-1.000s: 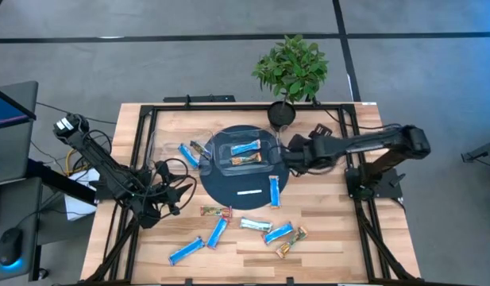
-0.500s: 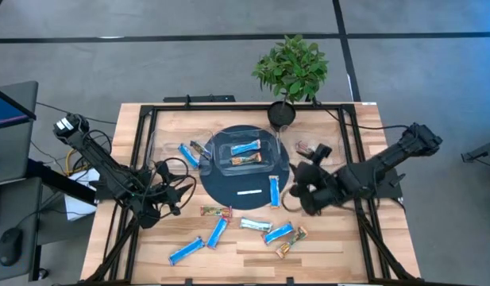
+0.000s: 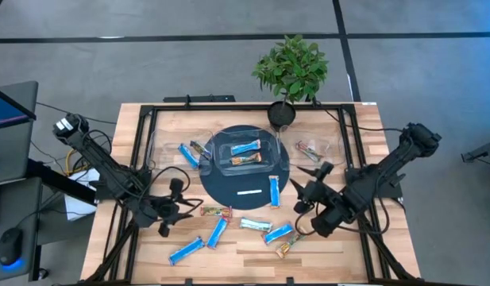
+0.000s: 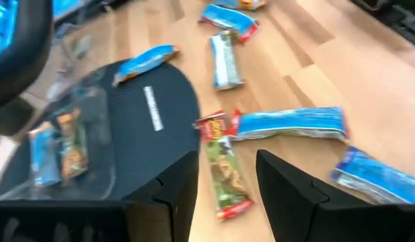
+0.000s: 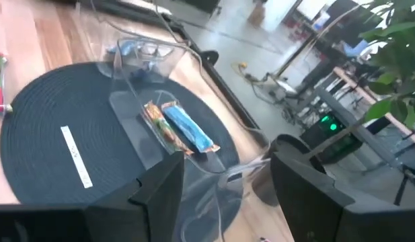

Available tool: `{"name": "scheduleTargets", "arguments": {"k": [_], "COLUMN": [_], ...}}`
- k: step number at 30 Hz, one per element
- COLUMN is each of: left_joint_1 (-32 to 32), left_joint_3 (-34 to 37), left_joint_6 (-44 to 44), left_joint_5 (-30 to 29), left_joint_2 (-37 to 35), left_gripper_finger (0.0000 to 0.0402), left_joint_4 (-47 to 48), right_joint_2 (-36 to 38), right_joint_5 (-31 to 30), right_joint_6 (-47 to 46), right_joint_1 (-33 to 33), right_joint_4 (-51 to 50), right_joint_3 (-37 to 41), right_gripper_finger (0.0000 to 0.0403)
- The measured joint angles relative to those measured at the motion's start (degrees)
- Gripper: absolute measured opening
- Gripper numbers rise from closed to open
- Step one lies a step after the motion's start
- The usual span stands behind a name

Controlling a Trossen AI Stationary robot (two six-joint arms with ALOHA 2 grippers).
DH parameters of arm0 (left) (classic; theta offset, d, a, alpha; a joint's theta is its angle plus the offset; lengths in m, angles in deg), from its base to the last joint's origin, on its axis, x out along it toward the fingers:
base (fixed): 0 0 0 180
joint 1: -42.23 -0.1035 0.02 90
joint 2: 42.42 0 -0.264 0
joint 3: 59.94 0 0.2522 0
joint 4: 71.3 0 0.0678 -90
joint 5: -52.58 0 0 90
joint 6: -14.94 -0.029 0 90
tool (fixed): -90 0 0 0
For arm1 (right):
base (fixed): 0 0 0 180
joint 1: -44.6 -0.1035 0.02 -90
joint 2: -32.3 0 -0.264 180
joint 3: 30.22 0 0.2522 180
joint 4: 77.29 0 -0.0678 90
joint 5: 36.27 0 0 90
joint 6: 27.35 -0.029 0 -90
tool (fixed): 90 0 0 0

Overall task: Pick and place Granola Bars by type
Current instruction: Put the bottom left blue snack bar into the left transparent bin

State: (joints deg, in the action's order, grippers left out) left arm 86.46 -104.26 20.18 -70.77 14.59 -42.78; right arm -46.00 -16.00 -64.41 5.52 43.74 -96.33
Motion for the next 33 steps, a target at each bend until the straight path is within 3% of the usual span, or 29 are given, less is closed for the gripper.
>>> {"name": "scheduleTargets", "arguments": {"k": [3, 10, 16, 22, 33], "left_joint_1": [-1.62, -7.81, -11.62, -12.17, -11.65], "left_joint_3": [0.00, 0.00, 0.00, -0.02, -0.02], "left_joint_6": [2.63, 8.78, 13.27, 21.73, 37.14], "left_joint_5": [4.76, 23.05, 28.55, 30.24, 40.70], "left_joint_2": [0.00, 0.00, 0.11, 3.86, 16.44], "left_gripper_finger": [0.0146, 0.0146, 0.0147, 0.0167, 0.0204], "left_joint_4": [-0.31, -0.19, -0.12, -0.03, -4.31], "right_joint_2": [0.00, -0.60, -0.85, -0.75, -0.75], "right_joint_5": [-2.26, -4.38, -7.12, -7.08, -0.63], "right_joint_6": [-0.01, 0.17, 2.69, 14.71, 35.76], "right_joint_1": [-1.02, -3.36, -4.83, -4.35, 0.46], "right_joint_4": [2.65, 11.83, 14.27, 23.98, 35.91], "right_joint_3": [1.26, 6.02, 6.53, 6.53, 6.51], "right_gripper_finger": [0.0216, 0.0216, 0.0216, 0.0216, 0.0216]}}
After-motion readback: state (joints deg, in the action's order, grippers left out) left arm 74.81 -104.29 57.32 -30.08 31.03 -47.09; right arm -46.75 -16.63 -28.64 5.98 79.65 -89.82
